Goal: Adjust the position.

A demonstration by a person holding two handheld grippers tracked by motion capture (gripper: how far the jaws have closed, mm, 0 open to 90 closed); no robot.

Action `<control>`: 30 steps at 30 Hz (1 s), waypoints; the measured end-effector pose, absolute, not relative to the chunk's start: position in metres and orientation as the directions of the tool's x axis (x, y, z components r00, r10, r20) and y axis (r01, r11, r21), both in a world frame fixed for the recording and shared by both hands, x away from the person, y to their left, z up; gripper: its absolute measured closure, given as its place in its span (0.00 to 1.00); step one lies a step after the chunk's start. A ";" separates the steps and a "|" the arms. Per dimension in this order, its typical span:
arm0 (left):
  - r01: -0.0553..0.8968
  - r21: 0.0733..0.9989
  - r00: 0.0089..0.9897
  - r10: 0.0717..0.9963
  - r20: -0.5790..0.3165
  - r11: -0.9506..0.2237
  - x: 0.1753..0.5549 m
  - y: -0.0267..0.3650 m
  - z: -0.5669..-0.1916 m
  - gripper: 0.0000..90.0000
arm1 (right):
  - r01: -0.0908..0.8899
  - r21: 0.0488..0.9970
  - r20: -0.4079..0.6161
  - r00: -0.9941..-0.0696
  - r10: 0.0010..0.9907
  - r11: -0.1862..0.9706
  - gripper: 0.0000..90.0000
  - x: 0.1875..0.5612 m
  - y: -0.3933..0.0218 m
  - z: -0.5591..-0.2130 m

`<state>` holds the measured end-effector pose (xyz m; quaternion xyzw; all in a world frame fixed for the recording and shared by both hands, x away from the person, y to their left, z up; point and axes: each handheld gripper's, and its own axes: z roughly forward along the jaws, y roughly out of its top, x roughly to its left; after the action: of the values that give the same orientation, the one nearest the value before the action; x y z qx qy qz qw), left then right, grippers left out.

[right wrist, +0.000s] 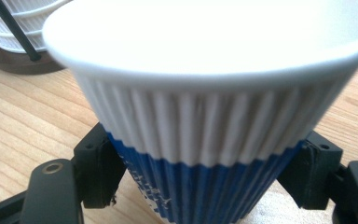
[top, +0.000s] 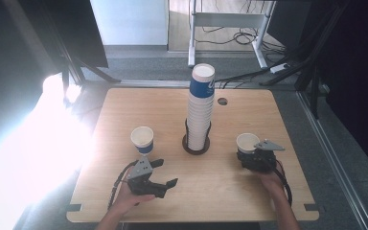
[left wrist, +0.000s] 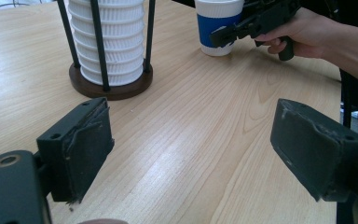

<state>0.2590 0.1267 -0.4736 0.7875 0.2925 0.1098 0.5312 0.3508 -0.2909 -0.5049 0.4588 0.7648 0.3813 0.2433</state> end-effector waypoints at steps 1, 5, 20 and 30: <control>0.346 0.900 0.804 0.578 -0.139 -0.264 0.259 0.127 -0.474 0.14 | 0.521 0.804 -0.019 -0.462 0.887 0.288 0.28 0.351 -0.291 -0.505; 0.347 0.900 0.803 0.580 -0.140 -0.263 0.259 0.127 -0.474 0.14 | 0.530 0.798 -0.015 -0.459 0.888 0.288 0.28 0.351 -0.292 -0.508; 0.352 0.899 0.802 0.579 -0.146 -0.260 0.259 0.127 -0.476 0.14 | 0.562 0.777 0.000 -0.452 0.892 0.284 0.18 0.351 -0.295 -0.512; 0.352 0.901 0.800 0.581 -0.149 -0.255 0.260 0.128 -0.476 0.14 | 0.549 0.805 0.045 -0.432 0.901 0.223 0.10 0.342 -0.303 -0.507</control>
<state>0.2597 0.1279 -0.4756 0.7848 0.2972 0.1071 0.5332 0.3422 -0.3030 -0.5067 0.4838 0.7493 0.3929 0.2239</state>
